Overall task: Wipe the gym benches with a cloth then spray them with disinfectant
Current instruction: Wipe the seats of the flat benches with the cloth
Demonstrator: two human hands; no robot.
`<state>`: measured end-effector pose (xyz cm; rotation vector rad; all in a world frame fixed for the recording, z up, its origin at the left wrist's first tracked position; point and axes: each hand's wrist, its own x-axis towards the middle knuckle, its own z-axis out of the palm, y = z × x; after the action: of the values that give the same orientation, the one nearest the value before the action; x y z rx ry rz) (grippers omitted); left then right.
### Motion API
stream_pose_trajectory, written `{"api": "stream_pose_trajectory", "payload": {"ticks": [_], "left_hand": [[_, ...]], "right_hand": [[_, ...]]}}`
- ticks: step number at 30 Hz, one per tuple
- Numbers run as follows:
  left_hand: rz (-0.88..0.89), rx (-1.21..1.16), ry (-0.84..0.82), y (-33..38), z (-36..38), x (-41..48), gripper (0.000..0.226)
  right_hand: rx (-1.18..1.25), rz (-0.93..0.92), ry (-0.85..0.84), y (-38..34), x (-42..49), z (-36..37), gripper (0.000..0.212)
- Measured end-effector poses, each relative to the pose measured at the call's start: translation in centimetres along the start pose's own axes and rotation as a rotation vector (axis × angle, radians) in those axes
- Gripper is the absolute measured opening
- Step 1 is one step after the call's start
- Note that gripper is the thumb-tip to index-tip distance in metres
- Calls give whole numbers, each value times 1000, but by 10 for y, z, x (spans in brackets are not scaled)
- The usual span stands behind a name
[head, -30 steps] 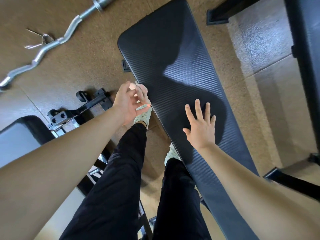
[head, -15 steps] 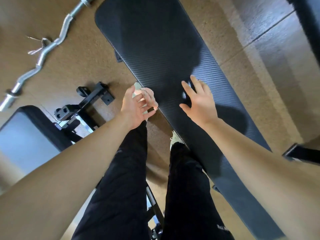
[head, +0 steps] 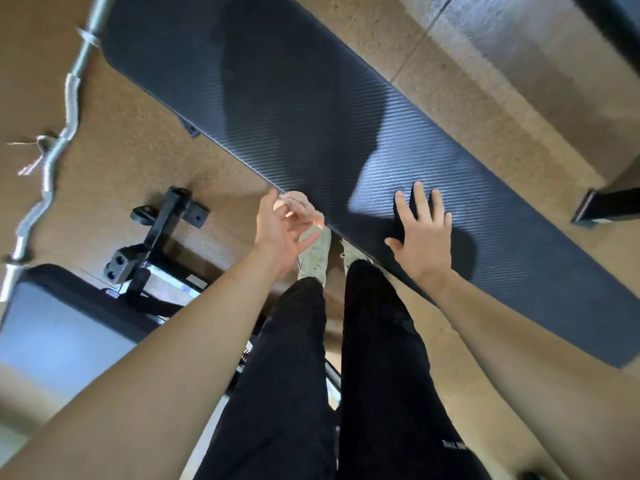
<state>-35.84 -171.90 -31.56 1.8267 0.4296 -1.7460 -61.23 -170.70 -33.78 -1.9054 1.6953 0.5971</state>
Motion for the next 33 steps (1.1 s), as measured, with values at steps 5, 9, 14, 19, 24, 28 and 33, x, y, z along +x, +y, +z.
{"api": "stream_pose_trajectory", "payload": {"ticks": [5, 9, 14, 19, 24, 28, 33], "left_hand": [[2, -27, -13, -26, 9, -5, 55], [-39, 31, -65, -55, 16, -17, 63], [-30, 94, -75, -87, 32, -26, 58], [-35, 221, -108, -116, 41, -35, 63], [-33, 318, -91, -145, 59, -46, 67], [-58, 400, -70, -149, 58, -47, 70], [-62, 682, -47, -139, 55, -41, 76]], "right_hand": [[73, -15, 8, 7, 4, 5, 93], [95, -17, 39, 9, 3, 6, 94], [196, -87, 136, 23, -2, 21, 83], [512, 7, 301, 47, -36, 35, 51], [1047, 458, 372, 40, -106, 63, 16], [1671, 951, 131, 19, -136, 82, 8], [2539, 1003, -496, -2, -126, 86, 51]]}}
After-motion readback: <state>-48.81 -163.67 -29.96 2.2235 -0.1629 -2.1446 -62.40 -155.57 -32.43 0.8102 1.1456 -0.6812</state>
